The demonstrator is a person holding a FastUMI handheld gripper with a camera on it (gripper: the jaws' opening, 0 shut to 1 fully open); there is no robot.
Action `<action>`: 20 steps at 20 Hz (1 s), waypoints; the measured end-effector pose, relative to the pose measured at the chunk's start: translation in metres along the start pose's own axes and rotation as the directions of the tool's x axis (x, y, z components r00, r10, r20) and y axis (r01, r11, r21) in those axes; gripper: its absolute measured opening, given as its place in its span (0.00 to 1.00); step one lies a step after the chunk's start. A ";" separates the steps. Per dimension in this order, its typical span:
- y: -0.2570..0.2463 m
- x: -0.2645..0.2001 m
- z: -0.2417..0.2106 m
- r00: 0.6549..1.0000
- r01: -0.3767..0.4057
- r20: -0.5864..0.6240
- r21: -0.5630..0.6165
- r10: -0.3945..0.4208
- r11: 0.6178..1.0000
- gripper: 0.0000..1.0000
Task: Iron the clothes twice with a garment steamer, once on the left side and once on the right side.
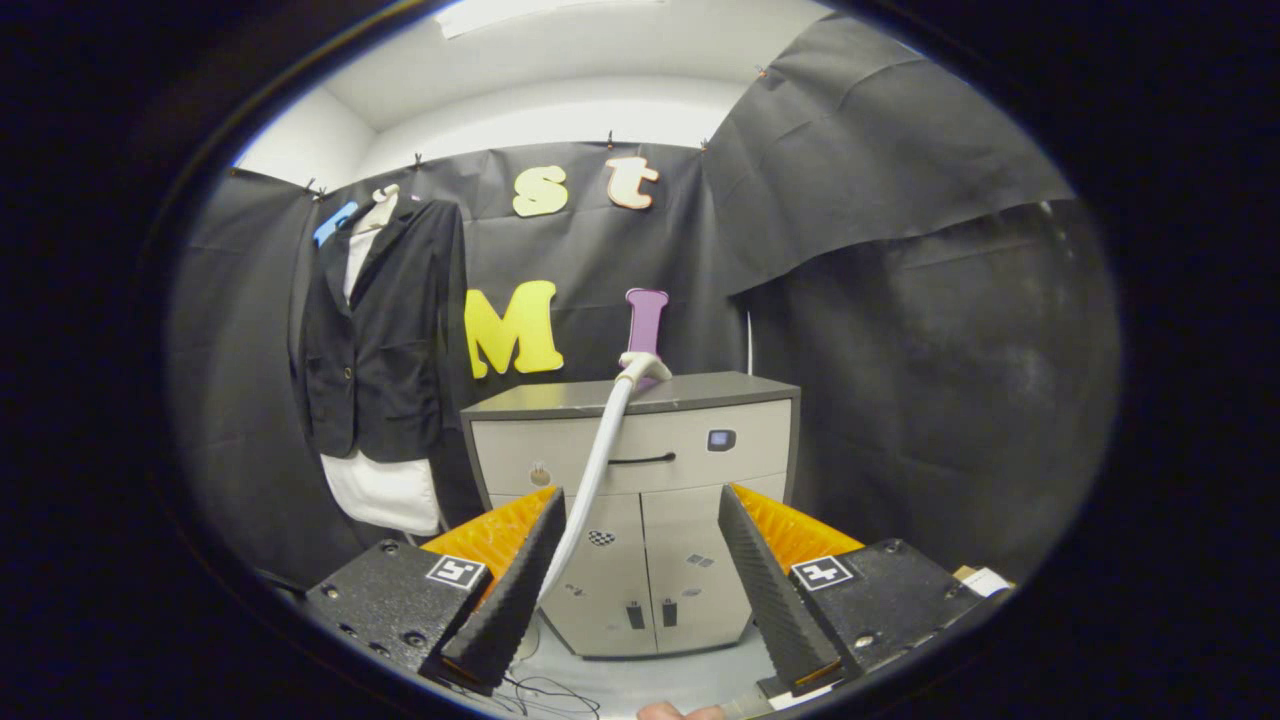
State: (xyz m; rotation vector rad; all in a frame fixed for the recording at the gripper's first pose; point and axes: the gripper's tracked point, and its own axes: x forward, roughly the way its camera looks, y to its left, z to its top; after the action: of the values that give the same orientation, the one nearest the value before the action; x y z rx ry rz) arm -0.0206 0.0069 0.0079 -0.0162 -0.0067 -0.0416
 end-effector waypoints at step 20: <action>0.057 0.029 0.024 0.992 0.121 0.018 0.018 -0.122 0.992 0.96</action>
State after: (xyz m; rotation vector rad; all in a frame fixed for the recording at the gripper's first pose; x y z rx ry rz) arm 0.0110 0.0633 0.0315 0.0002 -0.0275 -0.1634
